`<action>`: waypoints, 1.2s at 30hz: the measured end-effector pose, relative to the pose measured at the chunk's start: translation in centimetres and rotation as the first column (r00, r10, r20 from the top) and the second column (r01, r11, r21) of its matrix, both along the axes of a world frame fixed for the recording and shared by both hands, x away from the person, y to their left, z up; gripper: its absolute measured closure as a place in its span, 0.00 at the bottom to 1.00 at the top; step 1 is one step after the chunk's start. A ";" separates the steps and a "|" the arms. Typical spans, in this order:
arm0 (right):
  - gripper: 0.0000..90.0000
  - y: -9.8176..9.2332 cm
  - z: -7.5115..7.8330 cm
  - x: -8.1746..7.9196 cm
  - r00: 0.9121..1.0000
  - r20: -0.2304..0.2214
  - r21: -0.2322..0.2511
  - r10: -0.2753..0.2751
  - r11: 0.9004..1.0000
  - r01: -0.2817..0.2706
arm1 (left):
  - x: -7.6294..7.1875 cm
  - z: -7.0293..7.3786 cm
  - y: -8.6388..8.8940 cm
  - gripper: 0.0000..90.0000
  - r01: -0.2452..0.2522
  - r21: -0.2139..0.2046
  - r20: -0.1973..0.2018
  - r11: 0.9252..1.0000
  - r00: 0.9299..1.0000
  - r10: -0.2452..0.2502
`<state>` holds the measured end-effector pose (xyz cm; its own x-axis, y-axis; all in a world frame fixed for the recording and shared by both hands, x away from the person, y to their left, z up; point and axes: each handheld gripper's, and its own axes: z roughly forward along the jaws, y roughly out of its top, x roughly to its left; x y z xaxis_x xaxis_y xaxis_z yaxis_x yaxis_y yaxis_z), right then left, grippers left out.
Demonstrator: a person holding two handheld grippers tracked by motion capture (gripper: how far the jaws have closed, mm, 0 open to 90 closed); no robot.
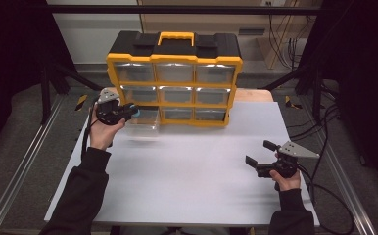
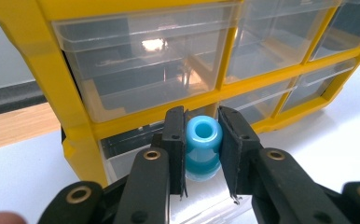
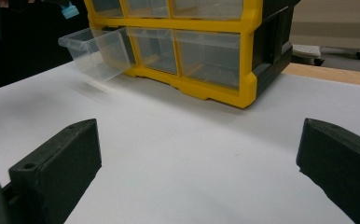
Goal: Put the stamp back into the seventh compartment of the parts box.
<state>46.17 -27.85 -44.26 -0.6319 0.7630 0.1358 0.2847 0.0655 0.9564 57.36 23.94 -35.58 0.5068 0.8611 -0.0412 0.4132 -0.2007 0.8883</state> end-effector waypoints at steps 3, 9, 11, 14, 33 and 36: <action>0.00 0.0 0.0 0.0 1.000 0.001 0.000 -0.001 1.000 0.001 | 0.2 -0.2 0.0 0.81 0.001 0.014 -0.008 1.000 1.000 -0.001; 0.00 0.0 0.0 0.0 1.000 0.000 0.002 0.000 1.000 0.000 | 0.6 -0.7 0.0 0.80 -0.002 0.024 -0.017 1.000 1.000 0.003; 0.00 0.0 0.0 0.0 1.000 0.000 0.001 -0.001 1.000 0.001 | 0.7 -1.0 0.0 0.81 -0.004 0.026 -0.020 1.000 1.000 0.005; 0.00 0.0 0.0 0.0 1.000 0.000 0.002 0.000 1.000 0.000 | 0.9 -1.2 0.0 0.81 -0.003 0.032 -0.027 0.999 1.000 0.004; 0.00 -0.1 0.0 0.0 1.000 0.000 0.001 0.000 1.000 0.000 | 1.6 -2.6 -0.1 0.80 -0.005 0.053 -0.053 0.999 0.999 0.007; 0.00 -0.1 0.0 0.0 1.000 0.002 0.001 0.000 1.000 0.000 | 1.6 -2.9 -0.2 0.80 -0.002 0.057 -0.059 0.998 0.998 0.005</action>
<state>46.16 -27.91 -44.25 -0.6320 0.7630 0.1360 0.2832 0.0641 0.9569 58.98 23.78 -38.49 0.5021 0.8645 -0.0221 0.4651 -0.2484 0.8497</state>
